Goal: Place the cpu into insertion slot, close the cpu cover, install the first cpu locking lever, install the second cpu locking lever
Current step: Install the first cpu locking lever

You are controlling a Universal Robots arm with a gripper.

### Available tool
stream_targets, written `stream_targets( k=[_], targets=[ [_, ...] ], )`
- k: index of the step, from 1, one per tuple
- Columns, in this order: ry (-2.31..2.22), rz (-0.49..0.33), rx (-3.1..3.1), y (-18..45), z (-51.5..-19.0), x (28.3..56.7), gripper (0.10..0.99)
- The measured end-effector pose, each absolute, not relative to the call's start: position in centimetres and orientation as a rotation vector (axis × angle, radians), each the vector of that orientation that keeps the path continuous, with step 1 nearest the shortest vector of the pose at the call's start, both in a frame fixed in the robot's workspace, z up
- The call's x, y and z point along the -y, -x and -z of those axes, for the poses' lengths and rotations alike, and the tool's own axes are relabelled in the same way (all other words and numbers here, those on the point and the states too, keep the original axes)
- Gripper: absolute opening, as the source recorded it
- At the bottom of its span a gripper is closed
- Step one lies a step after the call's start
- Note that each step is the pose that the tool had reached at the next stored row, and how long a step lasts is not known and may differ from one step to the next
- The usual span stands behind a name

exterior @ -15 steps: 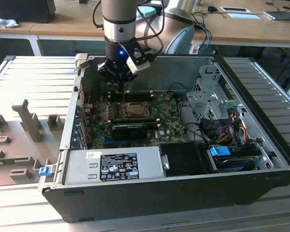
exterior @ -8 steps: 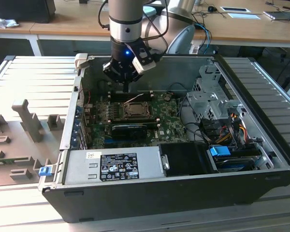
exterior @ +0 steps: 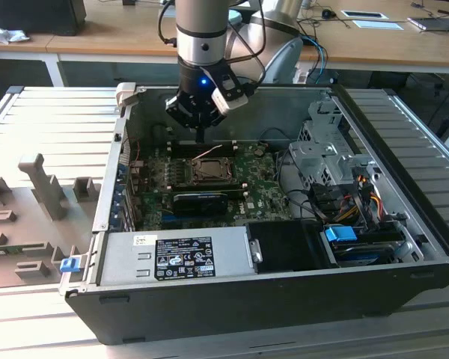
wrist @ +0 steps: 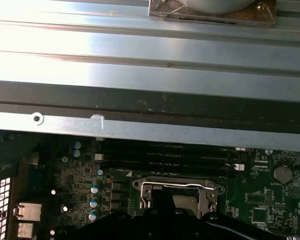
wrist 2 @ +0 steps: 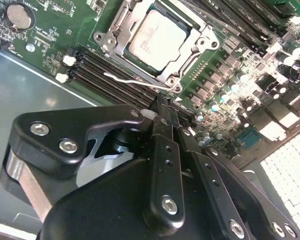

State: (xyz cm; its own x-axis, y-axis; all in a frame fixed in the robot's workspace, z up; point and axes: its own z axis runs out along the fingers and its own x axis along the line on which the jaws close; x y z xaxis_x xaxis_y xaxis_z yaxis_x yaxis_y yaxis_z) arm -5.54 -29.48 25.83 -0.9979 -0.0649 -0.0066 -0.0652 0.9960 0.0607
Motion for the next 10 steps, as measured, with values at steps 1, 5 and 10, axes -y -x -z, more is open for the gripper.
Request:
stream_targets(
  k=[1,5,10],
  targets=[
    [0.102,-0.096,-3.134,5.45,-25.83,29.48,0.106],
    [0.102,-0.096,-3.134,5.28,-25.83,29.48,0.106],
    [0.102,-0.096,-3.134,5.18,-25.82,29.48,0.106]
  ],
)
